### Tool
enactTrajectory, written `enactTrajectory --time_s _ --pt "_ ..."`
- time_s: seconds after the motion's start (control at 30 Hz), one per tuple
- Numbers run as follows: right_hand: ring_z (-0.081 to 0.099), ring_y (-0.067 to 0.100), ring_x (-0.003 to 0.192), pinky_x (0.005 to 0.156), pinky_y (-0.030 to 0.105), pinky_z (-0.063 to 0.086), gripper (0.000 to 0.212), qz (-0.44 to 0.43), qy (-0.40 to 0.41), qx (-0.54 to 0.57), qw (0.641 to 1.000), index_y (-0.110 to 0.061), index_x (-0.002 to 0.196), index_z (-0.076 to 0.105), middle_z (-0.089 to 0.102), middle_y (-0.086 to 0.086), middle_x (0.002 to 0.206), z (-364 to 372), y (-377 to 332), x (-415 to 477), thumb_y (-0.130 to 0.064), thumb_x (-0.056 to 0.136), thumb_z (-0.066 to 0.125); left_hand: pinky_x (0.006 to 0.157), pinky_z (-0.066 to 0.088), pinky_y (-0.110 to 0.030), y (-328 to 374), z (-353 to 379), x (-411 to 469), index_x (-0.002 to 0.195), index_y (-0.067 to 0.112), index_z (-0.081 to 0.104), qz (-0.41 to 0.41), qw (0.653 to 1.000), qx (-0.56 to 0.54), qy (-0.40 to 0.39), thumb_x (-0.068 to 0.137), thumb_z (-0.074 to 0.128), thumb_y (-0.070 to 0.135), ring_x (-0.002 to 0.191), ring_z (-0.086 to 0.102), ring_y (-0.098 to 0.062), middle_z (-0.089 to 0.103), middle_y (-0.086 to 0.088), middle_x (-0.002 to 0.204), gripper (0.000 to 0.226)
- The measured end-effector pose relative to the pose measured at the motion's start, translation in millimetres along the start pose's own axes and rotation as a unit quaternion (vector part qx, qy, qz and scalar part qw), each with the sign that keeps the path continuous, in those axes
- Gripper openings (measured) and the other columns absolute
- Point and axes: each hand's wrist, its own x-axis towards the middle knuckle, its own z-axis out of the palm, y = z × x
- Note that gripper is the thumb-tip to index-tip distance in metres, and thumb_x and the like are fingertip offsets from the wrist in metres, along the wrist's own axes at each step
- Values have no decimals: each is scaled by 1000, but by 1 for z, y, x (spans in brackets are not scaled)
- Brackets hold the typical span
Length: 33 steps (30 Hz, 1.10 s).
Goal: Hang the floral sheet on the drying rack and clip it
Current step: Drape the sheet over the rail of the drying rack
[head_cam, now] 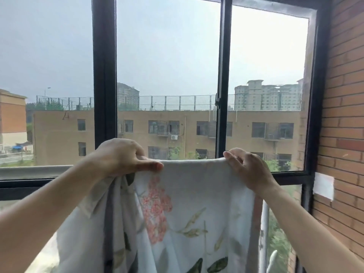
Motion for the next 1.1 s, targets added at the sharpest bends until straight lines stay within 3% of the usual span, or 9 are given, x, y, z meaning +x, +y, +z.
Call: enactTrajectory --time_s 0.13,0.27,0.37,0.5,0.57,0.7,0.83,1.03,1.1 --pt "58 14 96 79 27 42 29 23 4 107 994 -21 112 62 67 2 111 -13 3 -13 -40 93 53 51 34 -24 6 -2 2 43 19 47 -9 999 2 -42 58 42 89 43 40 -7 43 10 41 72" --pt "52 16 110 89 27 38 38 69 99 121 985 -18 121 56 57 3 123 -18 8 -50 -38 89 56 55 37 -27 -2 -3 0 46 17 47 -7 999 2 -32 57 41 90 46 43 -10 44 8 42 74" --pt "47 22 118 91 26 32 44 136 111 117 978 -15 127 49 50 8 129 -12 11 -81 -31 89 63 55 37 -28 -5 -6 -4 45 17 44 -6 999 2 -36 52 37 95 47 44 -11 43 7 42 78" --pt "53 23 110 88 34 45 94 226 57 185 955 -12 134 38 50 10 126 3 9 -118 -76 67 57 52 33 -27 3 -7 -7 44 17 42 -6 999 8 -35 57 39 89 50 46 -11 43 8 37 74" --pt "59 23 105 85 39 52 106 260 9 236 936 -12 136 35 56 9 124 14 9 -130 -82 60 57 52 32 -27 4 -9 -9 44 16 38 2 999 15 -33 57 37 90 51 46 -13 43 7 41 74" --pt "54 22 114 92 34 44 79 293 -35 226 929 -11 143 29 49 9 138 34 4 -157 -47 82 63 52 33 -27 1 -11 -13 43 17 38 16 999 13 -33 55 33 91 51 49 -13 47 6 44 75" --pt "43 24 131 104 44 40 84 297 -37 191 935 -15 147 27 44 4 144 50 1 -180 -52 80 63 56 42 -29 2 -10 -16 44 17 48 23 999 13 -19 60 35 89 59 59 -15 59 2 50 75" --pt "60 17 110 95 44 51 74 300 -61 253 918 -27 138 39 57 -10 126 62 -9 -187 -48 75 72 60 47 -31 0 -9 -17 51 15 61 21 1000 15 -15 62 35 89 64 62 -16 66 1 58 79" --pt "61 14 104 91 37 53 66 308 -80 256 912 -28 132 42 60 -12 119 69 -12 -190 -44 76 73 57 43 -29 0 -9 -18 47 16 55 22 1000 14 -8 64 37 87 62 59 -17 61 1 53 75"
